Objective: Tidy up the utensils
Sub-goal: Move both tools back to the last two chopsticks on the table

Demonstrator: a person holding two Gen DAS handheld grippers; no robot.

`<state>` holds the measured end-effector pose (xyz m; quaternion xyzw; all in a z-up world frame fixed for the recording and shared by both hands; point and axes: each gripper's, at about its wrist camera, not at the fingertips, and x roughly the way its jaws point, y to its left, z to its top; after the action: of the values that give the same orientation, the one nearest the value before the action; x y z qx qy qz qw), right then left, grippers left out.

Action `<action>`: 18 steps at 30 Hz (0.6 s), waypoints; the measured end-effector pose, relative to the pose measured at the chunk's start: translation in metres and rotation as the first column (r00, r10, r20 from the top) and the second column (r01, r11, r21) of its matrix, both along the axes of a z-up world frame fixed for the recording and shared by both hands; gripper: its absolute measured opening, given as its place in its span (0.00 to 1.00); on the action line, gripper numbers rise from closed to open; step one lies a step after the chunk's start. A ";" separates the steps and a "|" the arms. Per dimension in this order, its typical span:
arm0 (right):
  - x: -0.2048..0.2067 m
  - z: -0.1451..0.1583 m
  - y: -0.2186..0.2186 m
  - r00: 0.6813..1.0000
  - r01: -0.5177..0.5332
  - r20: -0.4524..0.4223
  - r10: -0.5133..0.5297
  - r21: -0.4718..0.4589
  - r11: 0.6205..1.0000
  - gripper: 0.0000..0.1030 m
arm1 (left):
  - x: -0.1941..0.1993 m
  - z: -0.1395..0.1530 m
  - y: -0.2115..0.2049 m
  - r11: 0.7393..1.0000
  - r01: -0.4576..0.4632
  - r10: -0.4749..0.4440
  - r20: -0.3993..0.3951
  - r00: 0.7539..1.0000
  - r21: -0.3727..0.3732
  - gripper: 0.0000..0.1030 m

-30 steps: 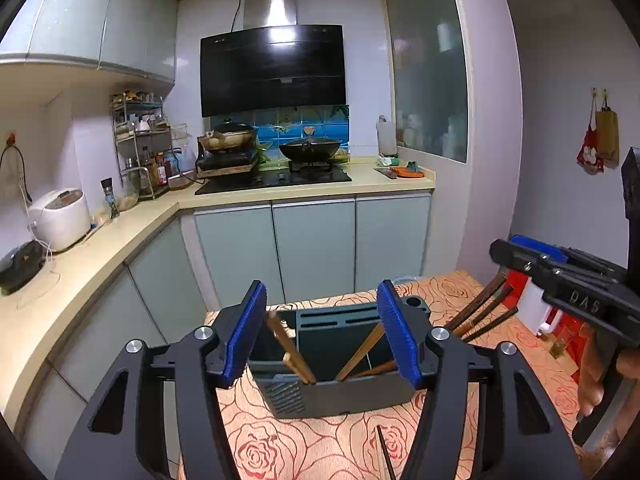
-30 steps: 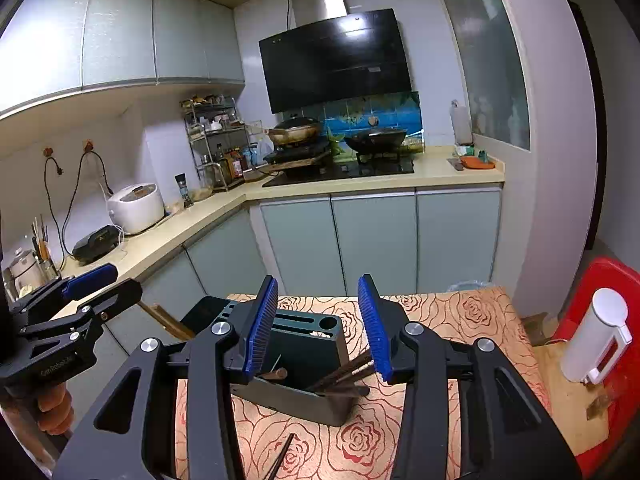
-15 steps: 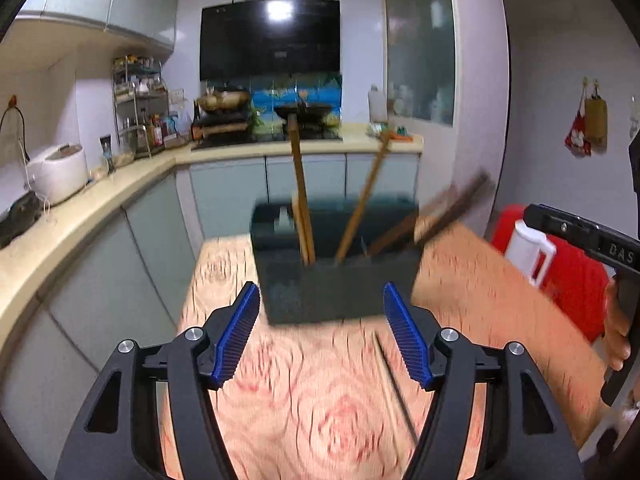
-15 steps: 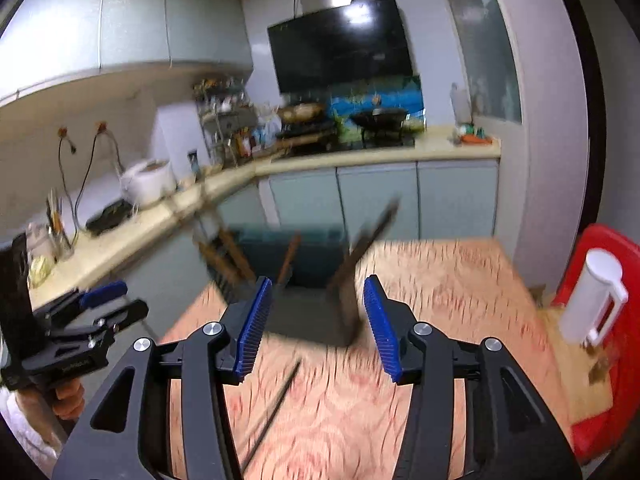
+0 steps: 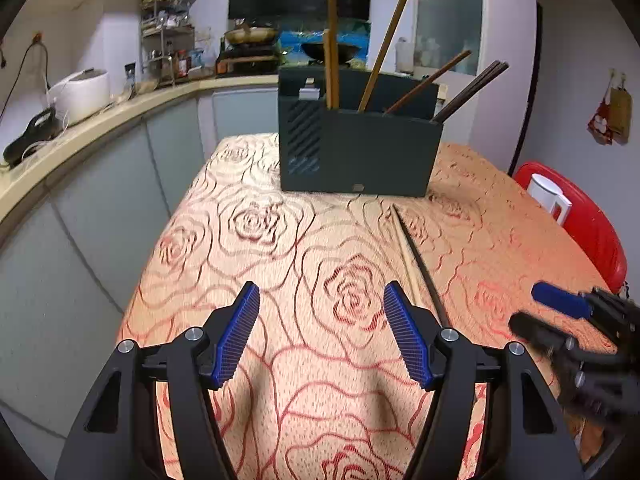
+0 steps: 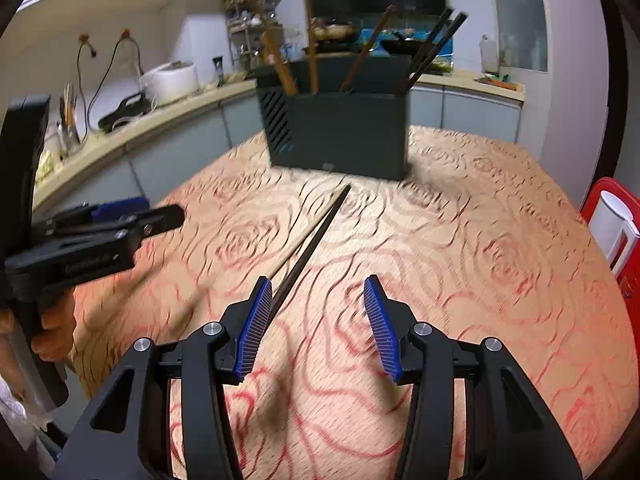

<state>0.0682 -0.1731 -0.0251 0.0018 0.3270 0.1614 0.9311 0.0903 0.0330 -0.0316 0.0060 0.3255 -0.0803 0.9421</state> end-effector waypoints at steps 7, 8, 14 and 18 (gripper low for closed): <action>-0.010 -0.018 0.021 0.997 -0.054 -0.061 0.054 0.006 0.999 0.45 | -0.002 -0.014 -0.007 0.999 -0.013 0.014 -0.021 1.000 0.044 0.61; -0.011 -0.021 0.024 0.996 -0.062 -0.069 0.062 0.004 0.998 0.45 | -0.002 -0.015 -0.008 0.999 -0.013 0.014 -0.022 1.000 0.048 0.61; -0.015 -0.032 0.036 0.994 -0.075 -0.083 0.071 -0.049 0.996 0.45 | -0.001 -0.018 -0.008 0.998 -0.026 0.028 -0.032 0.999 0.058 0.61; -0.012 -0.032 0.031 0.995 -0.058 -0.082 0.052 -0.067 0.996 0.40 | -0.002 -0.019 -0.011 0.998 -0.019 0.022 -0.036 0.999 0.063 0.61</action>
<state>0.0563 -0.1424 -0.0570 -0.0331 0.3694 0.1753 0.9120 0.0885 0.0218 -0.0507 0.0309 0.3451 -0.0604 0.9361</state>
